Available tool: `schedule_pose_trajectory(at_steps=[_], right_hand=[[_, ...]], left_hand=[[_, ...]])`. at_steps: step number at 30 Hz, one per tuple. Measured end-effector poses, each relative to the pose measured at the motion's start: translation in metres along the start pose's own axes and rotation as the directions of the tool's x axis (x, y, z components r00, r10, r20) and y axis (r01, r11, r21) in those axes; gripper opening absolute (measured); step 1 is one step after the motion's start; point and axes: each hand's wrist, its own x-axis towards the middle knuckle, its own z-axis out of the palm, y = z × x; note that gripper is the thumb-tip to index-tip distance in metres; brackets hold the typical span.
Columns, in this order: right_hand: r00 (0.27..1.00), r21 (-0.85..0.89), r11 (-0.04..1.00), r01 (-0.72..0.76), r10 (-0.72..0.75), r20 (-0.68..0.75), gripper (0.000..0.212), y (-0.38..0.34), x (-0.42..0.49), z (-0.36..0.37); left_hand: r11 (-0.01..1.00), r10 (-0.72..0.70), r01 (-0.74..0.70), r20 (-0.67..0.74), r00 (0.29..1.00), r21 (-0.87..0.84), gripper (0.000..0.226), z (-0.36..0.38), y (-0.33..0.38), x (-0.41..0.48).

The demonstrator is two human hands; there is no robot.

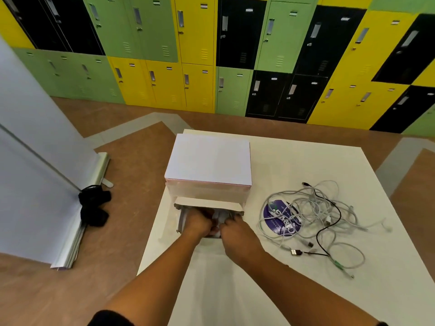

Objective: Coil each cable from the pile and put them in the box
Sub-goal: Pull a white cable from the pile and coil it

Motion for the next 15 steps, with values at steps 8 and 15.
schedule_pose_trajectory(at_steps=[8, 15], right_hand=[[0.992, -0.186, 0.976, 0.113, -0.099, 0.082, 0.035, 0.006, 0.004, -0.001], [0.975, -0.008, 0.981, 0.195, -0.193, 0.113, 0.058, 0.023, -0.001, -0.009]], left_hand=[[0.954, 0.158, -0.149, -0.010, 0.987, 0.261, 0.013, 0.002, -0.023, 0.019], [0.937, 0.218, -0.205, -0.016, 0.976, 0.284, 0.011, 0.002, -0.023, 0.015]])
